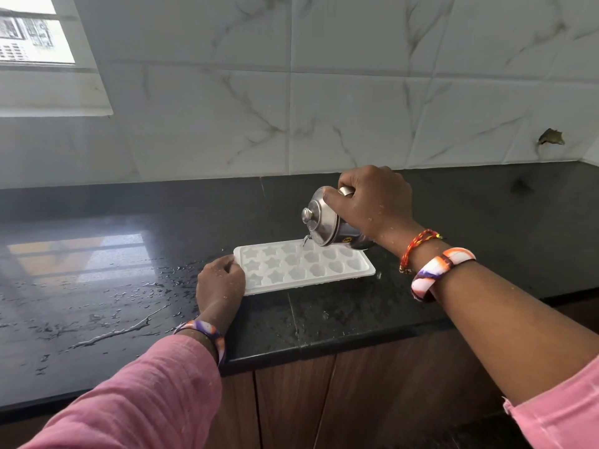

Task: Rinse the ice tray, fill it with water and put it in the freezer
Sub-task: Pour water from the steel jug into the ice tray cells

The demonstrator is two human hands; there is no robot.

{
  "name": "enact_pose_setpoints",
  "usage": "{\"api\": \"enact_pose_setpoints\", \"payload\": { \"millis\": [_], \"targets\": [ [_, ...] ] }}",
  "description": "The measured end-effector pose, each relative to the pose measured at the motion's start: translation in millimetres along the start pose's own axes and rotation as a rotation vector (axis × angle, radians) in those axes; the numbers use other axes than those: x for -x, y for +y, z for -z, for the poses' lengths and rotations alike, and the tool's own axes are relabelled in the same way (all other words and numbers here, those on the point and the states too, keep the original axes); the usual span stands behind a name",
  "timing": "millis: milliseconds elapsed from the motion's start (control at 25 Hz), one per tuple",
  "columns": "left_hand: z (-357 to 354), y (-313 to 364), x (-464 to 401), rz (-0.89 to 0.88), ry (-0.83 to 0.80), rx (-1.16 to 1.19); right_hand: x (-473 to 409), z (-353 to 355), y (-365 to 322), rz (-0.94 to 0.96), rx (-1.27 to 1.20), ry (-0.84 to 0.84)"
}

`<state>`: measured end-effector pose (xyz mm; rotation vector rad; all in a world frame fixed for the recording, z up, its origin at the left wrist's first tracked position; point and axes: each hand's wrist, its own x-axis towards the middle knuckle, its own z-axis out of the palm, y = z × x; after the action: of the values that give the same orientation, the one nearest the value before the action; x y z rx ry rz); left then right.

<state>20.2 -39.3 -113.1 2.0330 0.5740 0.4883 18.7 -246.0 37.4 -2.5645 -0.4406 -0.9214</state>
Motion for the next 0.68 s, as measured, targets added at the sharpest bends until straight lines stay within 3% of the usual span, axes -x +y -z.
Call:
{"api": "enact_pose_setpoints", "payload": {
  "millis": [400, 680],
  "targets": [
    [-2, -3, -2, 0.013, -0.014, 0.002, -7, -3, 20, -0.268, -0.263, 0.062],
    [-2, -3, -2, 0.003, -0.01, -0.006, 2, 8, 18, -0.123, 0.022, 0.03]
  ]
}}
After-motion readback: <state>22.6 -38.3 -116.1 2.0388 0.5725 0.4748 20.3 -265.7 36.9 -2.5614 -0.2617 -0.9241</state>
